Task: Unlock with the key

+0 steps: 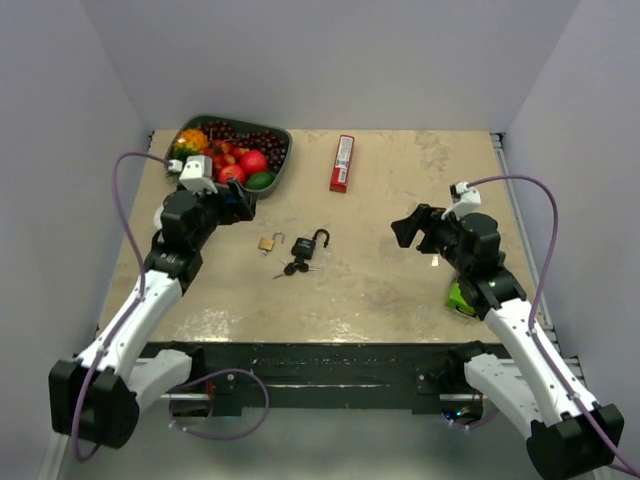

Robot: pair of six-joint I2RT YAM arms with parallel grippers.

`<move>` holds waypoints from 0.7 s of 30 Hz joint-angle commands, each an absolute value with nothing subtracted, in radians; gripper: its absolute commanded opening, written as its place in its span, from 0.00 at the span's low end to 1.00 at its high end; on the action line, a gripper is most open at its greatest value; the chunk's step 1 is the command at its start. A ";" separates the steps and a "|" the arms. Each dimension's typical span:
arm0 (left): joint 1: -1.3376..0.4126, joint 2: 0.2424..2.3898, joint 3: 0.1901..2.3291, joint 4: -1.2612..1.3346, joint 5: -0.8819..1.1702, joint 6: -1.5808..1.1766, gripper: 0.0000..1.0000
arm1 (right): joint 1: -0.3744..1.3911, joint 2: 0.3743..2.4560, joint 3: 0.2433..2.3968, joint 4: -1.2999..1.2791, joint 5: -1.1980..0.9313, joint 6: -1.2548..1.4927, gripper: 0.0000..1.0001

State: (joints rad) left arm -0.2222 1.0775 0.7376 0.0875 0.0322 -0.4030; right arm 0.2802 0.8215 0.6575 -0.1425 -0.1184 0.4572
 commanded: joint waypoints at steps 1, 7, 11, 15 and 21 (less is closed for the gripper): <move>-0.227 0.890 0.736 0.186 0.130 -0.355 0.99 | 0.276 0.747 0.768 -0.216 -0.028 0.393 0.85; -0.227 0.818 0.804 0.060 0.109 -0.304 0.99 | 0.275 0.686 0.762 -0.190 0.031 0.373 0.85; -0.227 0.816 0.838 0.011 0.087 -0.276 0.99 | 0.276 0.690 0.758 -0.184 0.043 0.370 0.85; -0.227 0.793 0.816 0.028 0.072 -0.261 0.99 | 0.275 0.699 0.755 -0.178 0.037 0.376 0.85; -0.227 0.796 0.807 0.025 0.064 -0.253 0.99 | 0.276 0.696 0.741 -0.161 0.029 0.387 0.85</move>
